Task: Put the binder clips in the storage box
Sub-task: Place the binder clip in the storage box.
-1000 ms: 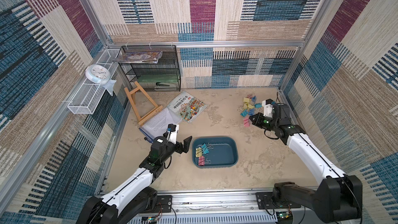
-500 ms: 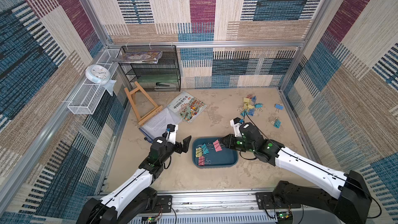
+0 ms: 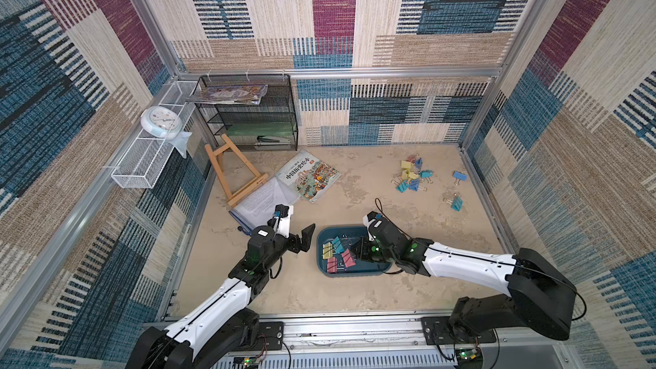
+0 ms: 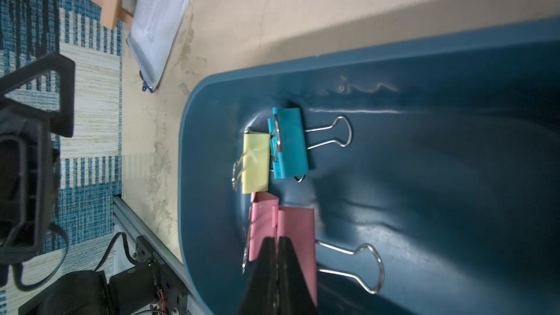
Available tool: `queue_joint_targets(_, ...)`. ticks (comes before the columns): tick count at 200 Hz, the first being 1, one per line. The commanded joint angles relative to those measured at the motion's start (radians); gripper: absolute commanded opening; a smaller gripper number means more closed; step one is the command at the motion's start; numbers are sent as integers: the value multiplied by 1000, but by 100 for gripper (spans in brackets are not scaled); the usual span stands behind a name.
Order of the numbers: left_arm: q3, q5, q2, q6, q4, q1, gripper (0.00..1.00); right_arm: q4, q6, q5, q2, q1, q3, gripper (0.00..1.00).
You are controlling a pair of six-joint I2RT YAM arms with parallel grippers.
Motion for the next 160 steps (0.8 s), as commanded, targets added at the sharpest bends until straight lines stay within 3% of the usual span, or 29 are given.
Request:
queue_joint_targets(1,-3,-1,-4,12,8,1,99,89,26,11,24,5,-14,0)
queue_joint_targets(65,-3,0,0,10,8,1,99,145,46,19,76,37,-45,0)
queue_joint_targets(113,-4,0,-1,12,8,0,99,8,32,105,-18,46,-22,47)
queue_joint_targets(133,-3,-1,-2,10,8,1,99,-97,15,184,-86,45,11,57)
queue_joint_targets(160,-2,0,2,10,11,1,99,-245,-39,378,-208,37,70,66)
